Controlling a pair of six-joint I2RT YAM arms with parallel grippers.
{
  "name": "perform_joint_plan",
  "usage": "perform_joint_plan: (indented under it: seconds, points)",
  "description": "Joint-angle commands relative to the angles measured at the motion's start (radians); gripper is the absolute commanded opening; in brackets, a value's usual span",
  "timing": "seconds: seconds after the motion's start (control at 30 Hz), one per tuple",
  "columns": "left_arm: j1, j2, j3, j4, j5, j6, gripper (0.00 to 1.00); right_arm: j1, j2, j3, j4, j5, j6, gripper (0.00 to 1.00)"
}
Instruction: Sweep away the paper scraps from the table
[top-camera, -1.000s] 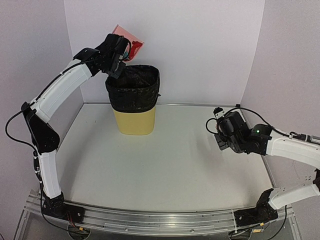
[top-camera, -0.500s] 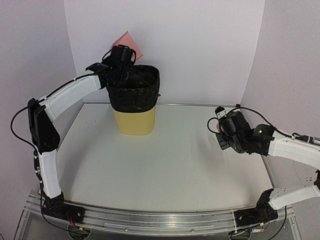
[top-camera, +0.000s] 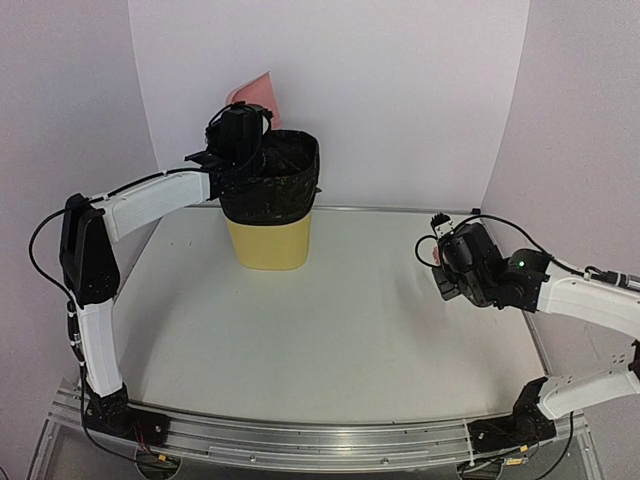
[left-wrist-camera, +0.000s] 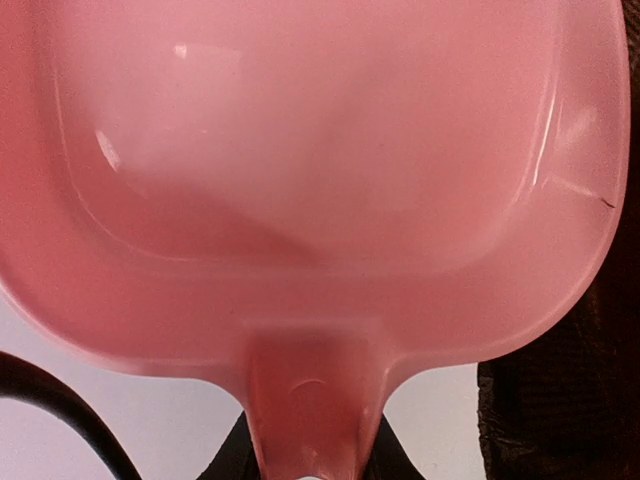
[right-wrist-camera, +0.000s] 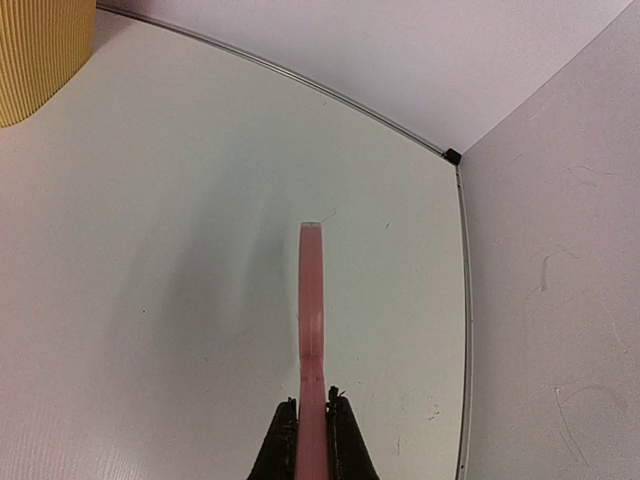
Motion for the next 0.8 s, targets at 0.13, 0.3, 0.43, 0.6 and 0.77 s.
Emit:
perform_joint_plan:
  seconds: [0.13, 0.3, 0.43, 0.6, 0.77]
  points:
    - [-0.008, -0.091, 0.110, 0.016, -0.034, -0.074, 0.00, -0.005, -0.032, 0.007, 0.011, -0.010, 0.025, 0.00]
    - [-0.097, -0.130, 0.278, -0.511, 0.133, -0.506, 0.01, -0.006, -0.028, 0.012, 0.011, -0.013, 0.023, 0.00]
    - [-0.154, -0.155, 0.483, -0.910, 0.546, -0.867, 0.02, -0.005, -0.024, 0.018, 0.011, -0.021, 0.028, 0.00]
    - [-0.158, -0.240, 0.392, -0.959, 0.775, -1.079, 0.02, -0.006, -0.033, 0.019, 0.011, -0.045, 0.049, 0.00]
    - [-0.169, -0.301, 0.295, -0.960, 0.989, -1.259, 0.03, -0.005, -0.035, 0.019, 0.011, -0.048, 0.050, 0.00]
